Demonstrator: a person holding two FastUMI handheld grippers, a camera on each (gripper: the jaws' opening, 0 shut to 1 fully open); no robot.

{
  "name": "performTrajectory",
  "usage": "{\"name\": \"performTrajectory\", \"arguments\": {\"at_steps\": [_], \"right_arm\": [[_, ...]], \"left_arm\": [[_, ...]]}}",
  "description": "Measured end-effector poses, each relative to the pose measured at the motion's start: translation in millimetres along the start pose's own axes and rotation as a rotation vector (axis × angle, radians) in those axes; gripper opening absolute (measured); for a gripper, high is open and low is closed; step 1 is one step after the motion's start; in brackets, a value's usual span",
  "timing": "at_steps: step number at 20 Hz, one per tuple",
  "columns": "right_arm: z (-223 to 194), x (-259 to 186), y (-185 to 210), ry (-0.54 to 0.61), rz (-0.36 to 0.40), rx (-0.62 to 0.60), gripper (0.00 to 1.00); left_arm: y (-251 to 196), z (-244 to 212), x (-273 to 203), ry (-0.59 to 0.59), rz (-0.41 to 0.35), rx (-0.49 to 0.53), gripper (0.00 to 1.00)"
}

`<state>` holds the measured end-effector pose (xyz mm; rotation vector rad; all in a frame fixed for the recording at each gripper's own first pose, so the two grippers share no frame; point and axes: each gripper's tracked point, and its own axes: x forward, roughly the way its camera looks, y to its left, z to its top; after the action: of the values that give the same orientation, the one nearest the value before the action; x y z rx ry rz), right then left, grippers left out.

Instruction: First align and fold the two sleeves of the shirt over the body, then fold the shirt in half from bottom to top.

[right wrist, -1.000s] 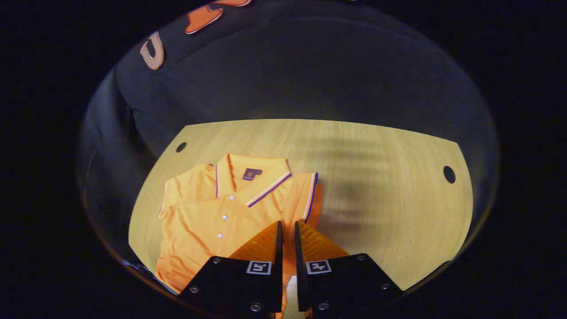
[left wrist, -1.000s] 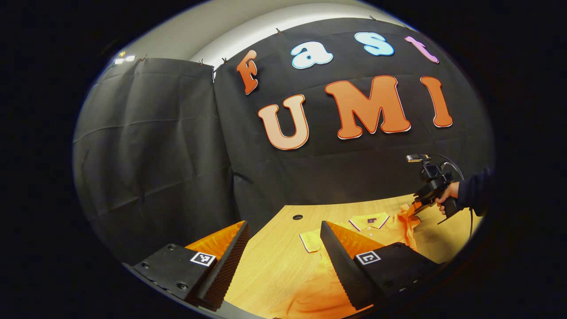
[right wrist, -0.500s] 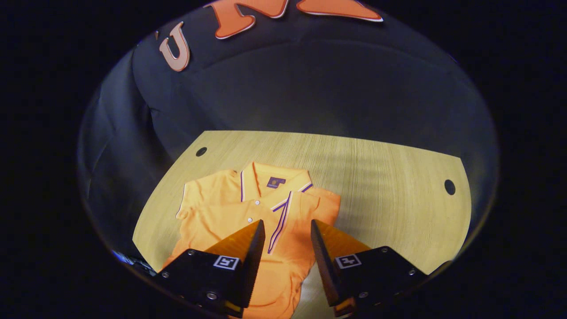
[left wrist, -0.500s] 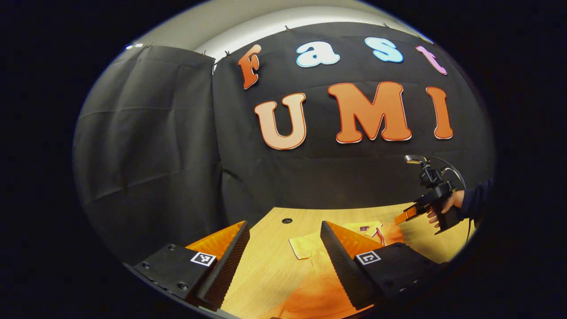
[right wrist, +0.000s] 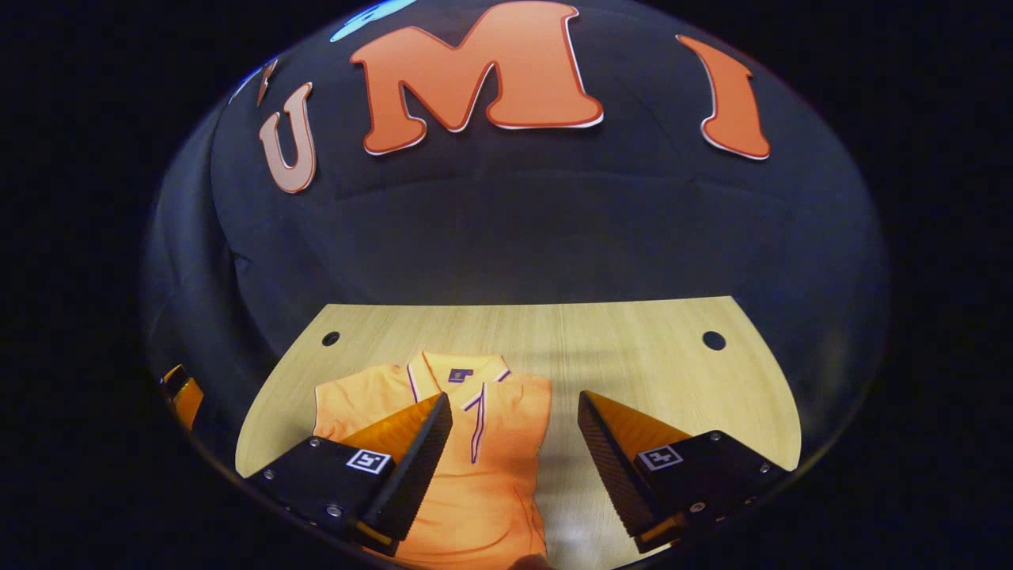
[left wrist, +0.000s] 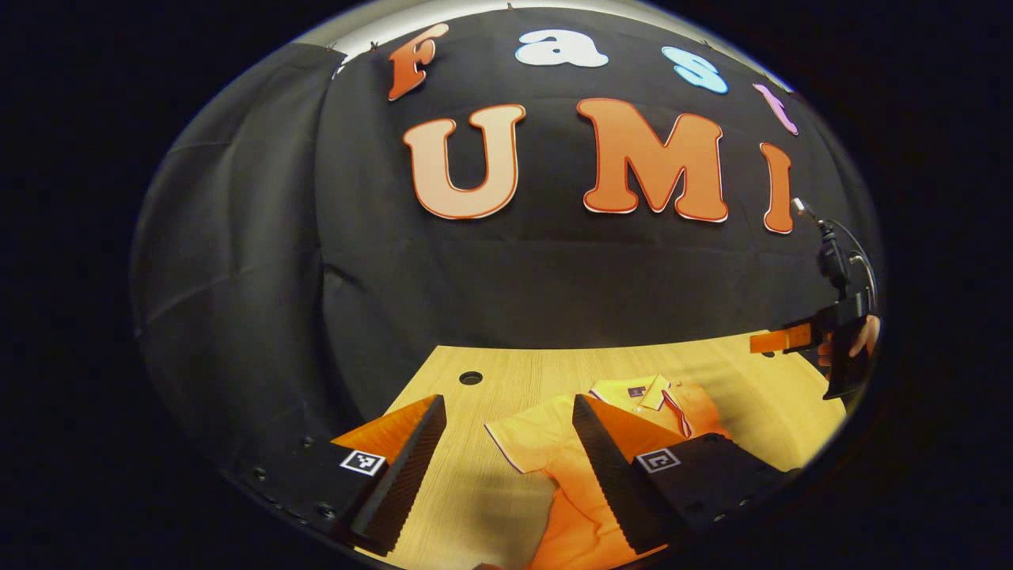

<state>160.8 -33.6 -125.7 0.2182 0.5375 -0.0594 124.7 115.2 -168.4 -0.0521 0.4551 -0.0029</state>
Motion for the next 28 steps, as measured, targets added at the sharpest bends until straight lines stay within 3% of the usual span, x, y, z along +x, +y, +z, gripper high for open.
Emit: {"name": "performTrajectory", "arguments": {"at_steps": [5,10,16,21,25,28], "right_arm": [[-11.5,-56.2,1.1,-0.06,-0.122,0.051,0.98],[-37.2,-110.1,-9.2,-0.071,-0.231,0.084,0.97],[-47.2,-152.2,-25.4,-0.099,-0.313,0.081,0.98],[-57.4,-175.2,-39.0,-0.111,-0.358,0.107,0.98],[-65.9,-194.7,-47.9,-0.121,-0.403,0.118,0.98],[-75.9,-207.5,-48.4,-0.118,-0.418,0.128,0.98]], "left_arm": [[-1.4,-32.6,71.2,0.173,-0.147,-0.054,0.99],[-15.4,-88.7,126.8,0.449,-0.221,-0.121,0.98],[-20.0,-138.8,173.3,0.698,-0.198,-0.198,0.98],[-16.3,-167.3,201.6,0.837,-0.101,-0.142,0.98],[-7.4,-184.6,217.5,0.9,-0.056,-0.081,0.91],[-2.8,-199.9,218.4,0.972,-0.037,-0.023,0.95]]}}
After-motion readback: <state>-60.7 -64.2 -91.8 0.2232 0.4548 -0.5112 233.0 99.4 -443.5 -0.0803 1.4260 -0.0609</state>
